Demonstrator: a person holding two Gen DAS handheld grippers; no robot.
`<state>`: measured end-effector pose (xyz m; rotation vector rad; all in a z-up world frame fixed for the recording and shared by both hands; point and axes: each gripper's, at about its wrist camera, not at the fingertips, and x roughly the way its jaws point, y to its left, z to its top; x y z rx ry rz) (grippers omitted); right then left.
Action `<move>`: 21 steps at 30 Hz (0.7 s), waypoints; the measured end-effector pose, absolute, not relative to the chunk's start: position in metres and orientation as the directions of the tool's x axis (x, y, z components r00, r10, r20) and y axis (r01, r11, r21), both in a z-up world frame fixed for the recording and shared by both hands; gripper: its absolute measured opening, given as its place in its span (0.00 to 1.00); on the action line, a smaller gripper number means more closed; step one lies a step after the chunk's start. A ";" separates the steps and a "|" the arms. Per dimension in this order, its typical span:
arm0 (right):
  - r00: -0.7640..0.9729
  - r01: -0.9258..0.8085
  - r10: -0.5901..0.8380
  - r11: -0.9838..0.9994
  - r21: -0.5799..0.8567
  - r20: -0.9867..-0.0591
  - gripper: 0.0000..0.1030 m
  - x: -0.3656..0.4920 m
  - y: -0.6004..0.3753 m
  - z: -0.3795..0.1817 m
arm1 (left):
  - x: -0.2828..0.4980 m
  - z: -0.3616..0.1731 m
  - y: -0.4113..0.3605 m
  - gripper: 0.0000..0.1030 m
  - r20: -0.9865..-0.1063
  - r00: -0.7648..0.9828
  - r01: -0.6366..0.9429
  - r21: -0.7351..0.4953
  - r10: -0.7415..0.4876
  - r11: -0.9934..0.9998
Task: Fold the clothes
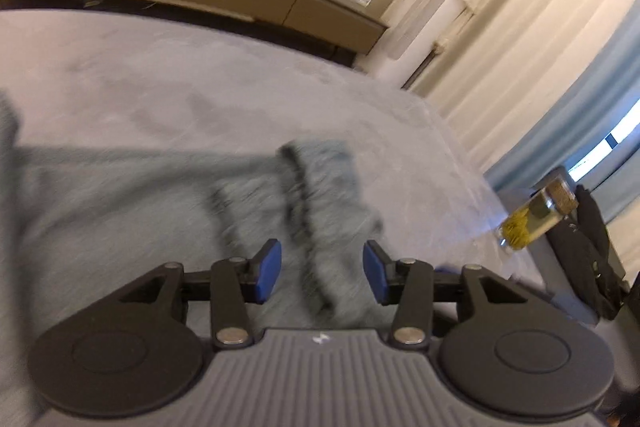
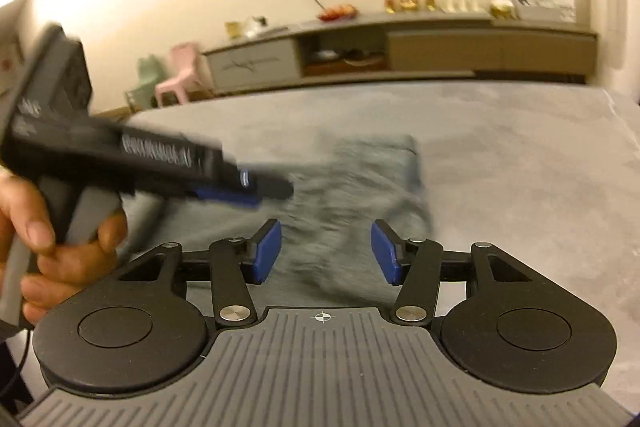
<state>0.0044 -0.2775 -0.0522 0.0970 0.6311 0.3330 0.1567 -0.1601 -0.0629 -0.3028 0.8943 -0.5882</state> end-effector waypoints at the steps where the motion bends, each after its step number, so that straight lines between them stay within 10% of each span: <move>1: 0.742 -0.281 0.338 0.941 0.189 -0.579 0.48 0.009 -0.278 -0.057 | 0.165 -0.066 -0.168 0.46 -0.648 0.475 0.349 -0.481 -0.595 0.804; 6: 0.693 -0.430 0.331 0.903 0.001 -0.640 0.46 0.007 -0.245 -0.080 | 0.192 -0.082 -0.193 0.46 -0.700 0.428 0.329 -0.468 -0.572 0.820; 12: 0.706 -0.395 0.257 0.916 -0.066 -0.660 0.02 0.028 -0.244 -0.088 | 0.182 -0.084 -0.190 0.14 -0.710 0.444 0.316 -0.446 -0.546 0.837; 21: 0.683 -0.500 0.425 0.865 0.043 -0.594 0.00 0.003 -0.238 -0.061 | 0.142 -0.067 -0.135 0.08 -0.685 0.515 0.291 -0.426 -0.516 0.857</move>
